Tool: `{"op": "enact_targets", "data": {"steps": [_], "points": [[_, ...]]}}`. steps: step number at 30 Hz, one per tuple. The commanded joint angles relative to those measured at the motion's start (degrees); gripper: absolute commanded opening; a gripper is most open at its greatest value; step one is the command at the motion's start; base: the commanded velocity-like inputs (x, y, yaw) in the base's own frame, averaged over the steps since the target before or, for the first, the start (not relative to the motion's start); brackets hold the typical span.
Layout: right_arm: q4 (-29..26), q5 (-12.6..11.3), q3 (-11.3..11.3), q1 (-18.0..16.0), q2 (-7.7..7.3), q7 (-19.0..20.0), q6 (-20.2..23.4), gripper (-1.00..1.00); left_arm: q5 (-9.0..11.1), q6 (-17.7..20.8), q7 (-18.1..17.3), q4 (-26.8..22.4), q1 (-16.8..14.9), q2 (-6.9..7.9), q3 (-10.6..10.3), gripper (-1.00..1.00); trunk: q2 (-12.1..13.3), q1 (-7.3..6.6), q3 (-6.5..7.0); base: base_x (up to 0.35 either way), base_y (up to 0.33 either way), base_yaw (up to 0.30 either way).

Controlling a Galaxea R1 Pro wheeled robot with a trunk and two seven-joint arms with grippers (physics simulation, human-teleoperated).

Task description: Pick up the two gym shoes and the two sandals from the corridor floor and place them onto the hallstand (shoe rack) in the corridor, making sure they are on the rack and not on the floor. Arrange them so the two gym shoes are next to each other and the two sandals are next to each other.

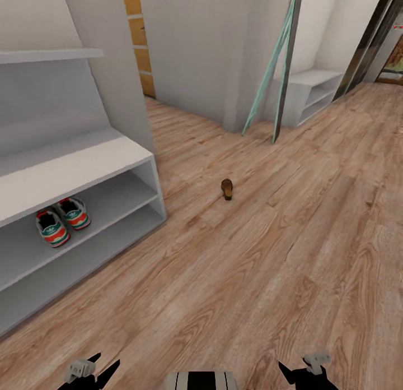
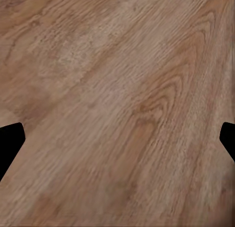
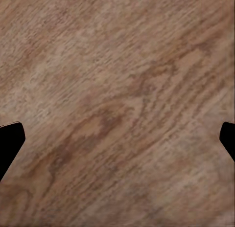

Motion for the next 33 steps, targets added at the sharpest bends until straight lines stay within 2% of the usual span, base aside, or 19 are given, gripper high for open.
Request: {"op": "enact_targets", "data": {"steps": [1,33], "points": [[0.08,-0.03,-0.45,-0.05,0.0,0.42,-0.02,1.0,0.09,-0.24,-0.25,0.06,-0.02,0.03,0.11,1.0,-0.02,-0.01,-0.04,0.0,0.0,-0.3],[0.01,-0.03,-0.38,-0.05,0.07,0.42,-0.02,1.0,0.09,-0.21,-0.25,0.06,-0.02,-0.02,0.09,1.0,-0.02,-0.01,-0.04,0.017,0.002,-0.289]]}}
